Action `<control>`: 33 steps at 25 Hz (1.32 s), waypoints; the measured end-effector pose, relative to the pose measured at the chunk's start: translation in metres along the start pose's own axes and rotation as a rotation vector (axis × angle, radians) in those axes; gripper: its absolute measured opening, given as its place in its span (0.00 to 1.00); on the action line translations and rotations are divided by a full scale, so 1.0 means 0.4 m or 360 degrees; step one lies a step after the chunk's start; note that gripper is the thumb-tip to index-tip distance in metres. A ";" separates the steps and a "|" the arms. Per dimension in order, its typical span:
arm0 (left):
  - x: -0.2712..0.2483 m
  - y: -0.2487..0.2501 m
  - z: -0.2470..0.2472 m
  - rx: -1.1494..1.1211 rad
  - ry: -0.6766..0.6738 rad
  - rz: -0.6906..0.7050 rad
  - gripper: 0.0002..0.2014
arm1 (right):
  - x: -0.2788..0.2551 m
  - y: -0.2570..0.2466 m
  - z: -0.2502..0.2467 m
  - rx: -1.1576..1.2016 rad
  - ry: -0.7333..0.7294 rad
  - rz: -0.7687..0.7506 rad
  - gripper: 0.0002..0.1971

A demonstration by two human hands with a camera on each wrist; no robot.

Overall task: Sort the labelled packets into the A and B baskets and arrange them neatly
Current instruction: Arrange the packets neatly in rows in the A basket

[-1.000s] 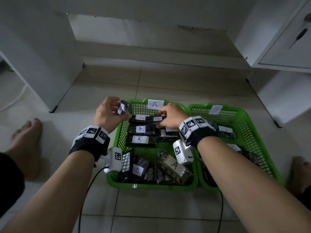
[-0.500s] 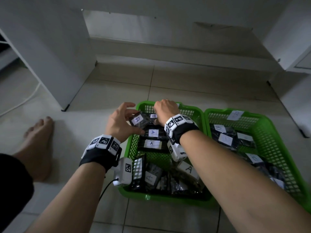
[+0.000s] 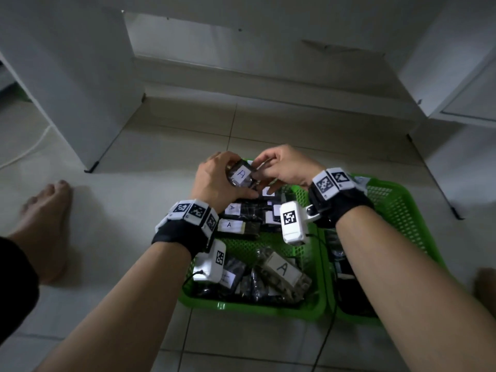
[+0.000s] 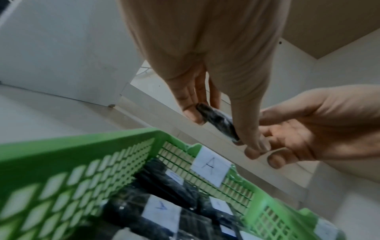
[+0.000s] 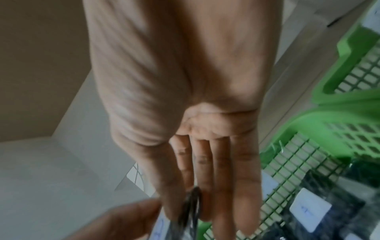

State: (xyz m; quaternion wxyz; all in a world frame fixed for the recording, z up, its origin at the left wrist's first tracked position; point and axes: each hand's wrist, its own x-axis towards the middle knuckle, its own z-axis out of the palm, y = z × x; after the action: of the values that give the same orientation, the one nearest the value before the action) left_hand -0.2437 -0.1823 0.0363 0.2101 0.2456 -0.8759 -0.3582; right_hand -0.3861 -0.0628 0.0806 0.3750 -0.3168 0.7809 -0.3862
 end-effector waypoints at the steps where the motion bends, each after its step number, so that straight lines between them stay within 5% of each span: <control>1: 0.005 0.017 0.011 -0.0083 -0.0001 -0.0001 0.40 | -0.007 0.010 -0.008 0.0076 0.0106 -0.0013 0.11; 4: 0.027 0.040 0.035 -0.0197 -0.0154 -0.0039 0.35 | -0.016 0.060 -0.058 0.0175 0.0497 0.0005 0.11; 8: 0.057 0.025 0.084 0.0336 -0.0566 0.0039 0.15 | -0.031 0.132 -0.133 -0.0636 0.0996 0.0024 0.15; 13: 0.045 0.018 0.131 0.0789 -0.1085 0.0037 0.23 | -0.004 0.161 -0.113 -0.0951 0.1010 0.0032 0.14; 17: 0.039 -0.017 0.116 0.0887 -0.1029 0.0015 0.19 | 0.013 0.145 -0.091 -0.0861 0.0946 0.0112 0.14; 21: 0.015 -0.047 0.086 0.0915 -0.1164 -0.0071 0.10 | -0.008 0.132 -0.065 -0.0537 0.0608 0.0177 0.09; 25: -0.009 -0.057 0.074 0.0798 -0.1042 -0.0027 0.15 | -0.025 0.156 -0.025 -0.0527 0.0517 0.0224 0.08; 30: -0.005 -0.022 0.093 0.0268 -0.0691 0.0203 0.45 | -0.026 0.150 0.005 -0.0324 0.0356 0.0189 0.12; 33: 0.003 0.005 0.110 0.0400 -0.0678 0.0322 0.35 | -0.018 0.150 0.003 -0.0089 0.0353 0.0195 0.12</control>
State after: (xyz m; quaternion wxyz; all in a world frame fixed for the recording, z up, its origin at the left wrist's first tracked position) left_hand -0.2692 -0.1589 0.0092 0.0236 0.0999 -0.9581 -0.2675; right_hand -0.3937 -0.0275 0.0323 0.3002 -0.2341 0.8459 -0.3734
